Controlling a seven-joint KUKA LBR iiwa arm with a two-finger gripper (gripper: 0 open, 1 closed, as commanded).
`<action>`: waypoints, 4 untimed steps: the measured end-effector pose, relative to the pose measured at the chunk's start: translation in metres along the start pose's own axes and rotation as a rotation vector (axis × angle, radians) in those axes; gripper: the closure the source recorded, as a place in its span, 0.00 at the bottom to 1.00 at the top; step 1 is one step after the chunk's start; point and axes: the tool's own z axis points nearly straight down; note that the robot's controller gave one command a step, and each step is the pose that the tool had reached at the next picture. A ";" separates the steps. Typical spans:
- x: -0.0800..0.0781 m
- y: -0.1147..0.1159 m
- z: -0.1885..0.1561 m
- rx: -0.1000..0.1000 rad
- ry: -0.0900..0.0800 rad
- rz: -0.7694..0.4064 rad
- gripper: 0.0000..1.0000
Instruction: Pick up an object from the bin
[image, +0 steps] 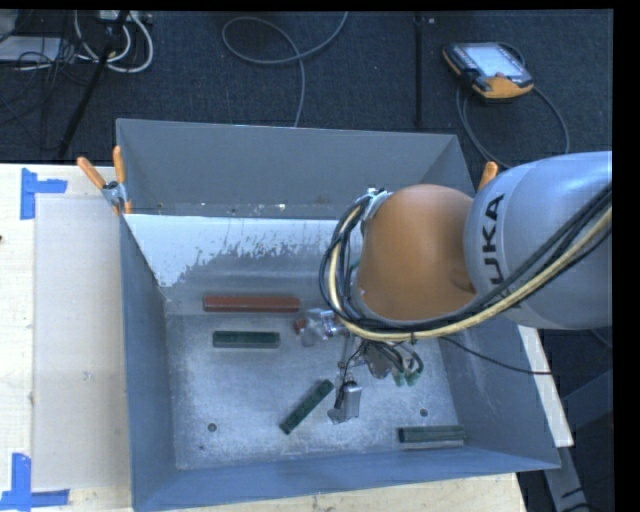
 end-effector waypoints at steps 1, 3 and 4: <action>-0.004 -0.001 -0.035 0.001 -0.010 0.006 0.00; -0.031 -0.027 0.047 0.001 -0.010 -0.334 0.00; -0.018 -0.034 0.103 -0.001 -0.001 -0.403 1.00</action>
Offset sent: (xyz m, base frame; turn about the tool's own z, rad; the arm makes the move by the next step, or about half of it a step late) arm 0.0431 0.0175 -0.1024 -0.4829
